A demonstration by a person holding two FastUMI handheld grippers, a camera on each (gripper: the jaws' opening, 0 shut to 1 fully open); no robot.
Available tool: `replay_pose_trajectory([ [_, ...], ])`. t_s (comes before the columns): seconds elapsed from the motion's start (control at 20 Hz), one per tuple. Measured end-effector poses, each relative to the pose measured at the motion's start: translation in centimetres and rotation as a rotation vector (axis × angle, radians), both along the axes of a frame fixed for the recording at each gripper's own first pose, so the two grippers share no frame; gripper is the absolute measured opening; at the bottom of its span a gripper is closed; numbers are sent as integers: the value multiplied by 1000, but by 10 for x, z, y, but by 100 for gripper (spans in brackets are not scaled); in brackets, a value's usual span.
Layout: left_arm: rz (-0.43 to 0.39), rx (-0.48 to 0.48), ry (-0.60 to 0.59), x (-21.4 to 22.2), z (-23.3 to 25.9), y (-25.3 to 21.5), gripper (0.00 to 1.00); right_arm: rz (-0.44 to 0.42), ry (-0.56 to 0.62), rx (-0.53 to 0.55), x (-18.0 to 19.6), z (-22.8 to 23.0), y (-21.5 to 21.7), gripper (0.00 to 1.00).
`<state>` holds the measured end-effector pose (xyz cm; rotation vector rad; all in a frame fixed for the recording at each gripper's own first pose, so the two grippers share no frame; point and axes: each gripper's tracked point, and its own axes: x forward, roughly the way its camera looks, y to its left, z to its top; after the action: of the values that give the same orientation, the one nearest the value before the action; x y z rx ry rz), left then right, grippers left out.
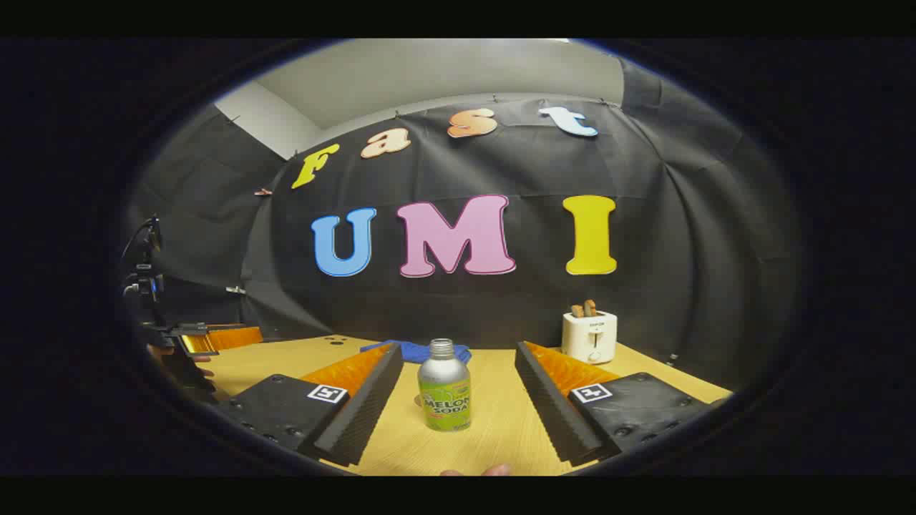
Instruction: Open the teacup lid with one hand, grasp the water bottle and pour water into the teacup with the other hand; after pouring, place the water bottle on the coaster and then close the teacup lid.
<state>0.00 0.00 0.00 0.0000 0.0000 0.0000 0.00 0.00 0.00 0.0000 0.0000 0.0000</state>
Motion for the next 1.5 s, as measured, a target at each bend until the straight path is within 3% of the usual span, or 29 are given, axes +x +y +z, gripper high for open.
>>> replay_pose_trajectory([
  [1.05,-2,7,24,2,-11,0,95,10,7,10,0,-3,1,98],
  [1.5,-9,49,204,54,-70,-5,93,29,16,15,-1,-5,5,98],
])
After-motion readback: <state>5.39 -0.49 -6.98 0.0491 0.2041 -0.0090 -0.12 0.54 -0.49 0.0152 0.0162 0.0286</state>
